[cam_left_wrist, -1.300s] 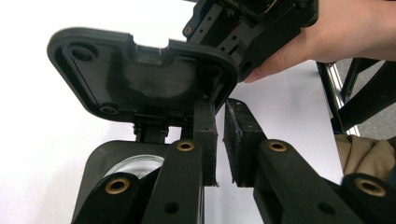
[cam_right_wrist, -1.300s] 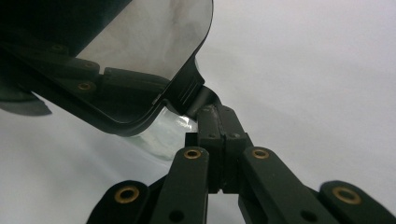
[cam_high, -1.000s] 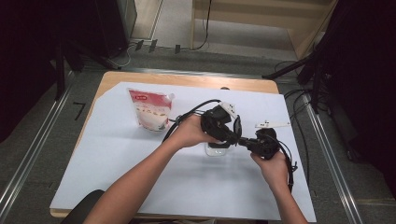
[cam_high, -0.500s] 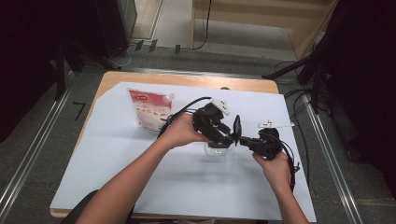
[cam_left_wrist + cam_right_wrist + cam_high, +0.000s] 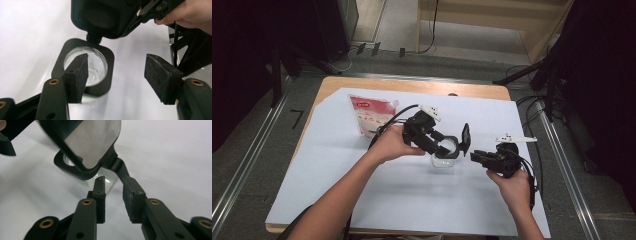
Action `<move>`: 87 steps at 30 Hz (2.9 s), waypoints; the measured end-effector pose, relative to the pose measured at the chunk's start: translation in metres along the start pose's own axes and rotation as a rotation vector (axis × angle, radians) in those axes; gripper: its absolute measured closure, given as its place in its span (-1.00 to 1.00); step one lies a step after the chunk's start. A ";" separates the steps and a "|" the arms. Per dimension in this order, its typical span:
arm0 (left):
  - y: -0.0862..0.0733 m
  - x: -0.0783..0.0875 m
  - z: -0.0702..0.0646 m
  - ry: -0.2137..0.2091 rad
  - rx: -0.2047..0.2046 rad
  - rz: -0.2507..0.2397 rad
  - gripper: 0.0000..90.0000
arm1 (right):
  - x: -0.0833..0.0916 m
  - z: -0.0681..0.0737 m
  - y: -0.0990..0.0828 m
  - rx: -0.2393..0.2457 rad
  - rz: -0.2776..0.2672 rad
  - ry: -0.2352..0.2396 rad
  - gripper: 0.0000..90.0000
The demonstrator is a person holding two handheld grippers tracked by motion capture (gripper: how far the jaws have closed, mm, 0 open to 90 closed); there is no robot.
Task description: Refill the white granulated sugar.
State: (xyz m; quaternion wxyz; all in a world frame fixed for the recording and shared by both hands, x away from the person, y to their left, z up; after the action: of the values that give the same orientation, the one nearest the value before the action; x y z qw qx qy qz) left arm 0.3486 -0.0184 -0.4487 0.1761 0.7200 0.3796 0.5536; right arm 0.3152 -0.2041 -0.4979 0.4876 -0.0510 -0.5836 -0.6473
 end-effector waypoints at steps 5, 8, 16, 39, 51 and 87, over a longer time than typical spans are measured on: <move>-0.011 0.007 -0.002 0.012 -0.005 0.016 -0.03 | 0.003 0.006 -0.011 0.007 -0.003 0.007 0.47; -0.019 0.013 0.001 0.012 0.015 0.003 0.13 | 0.004 0.009 -0.019 0.031 -0.020 0.003 0.29; -0.031 0.027 0.006 0.064 -0.009 -0.015 0.20 | 0.005 0.014 -0.021 0.059 -0.041 0.011 0.24; -0.071 0.083 0.025 0.144 0.123 -0.062 0.04 | 0.000 0.004 -0.017 0.095 0.007 0.009 0.18; -0.090 0.114 0.039 0.166 0.160 -0.084 0.00 | -0.006 0.008 -0.016 0.107 0.019 0.015 0.18; -0.146 0.196 0.077 0.371 0.281 -0.185 -0.15 | -0.007 0.006 -0.015 0.125 0.019 0.010 0.17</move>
State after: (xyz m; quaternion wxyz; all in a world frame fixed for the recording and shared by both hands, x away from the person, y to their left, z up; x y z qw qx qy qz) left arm 0.3884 0.2345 -0.4426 0.0515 0.5856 0.5429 0.5997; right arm 0.3060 -0.1977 -0.5113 0.4987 -0.0228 -0.6200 -0.6052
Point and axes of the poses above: each handheld gripper's, and its own axes: x roughly backward along the jaws, y roughly out of its top, z roughly to its left, the point moved 7 cm from there along -x, roughly forward along the jaws, and after that the axes turned 4 degrees about -y, right-handed, at the moved point
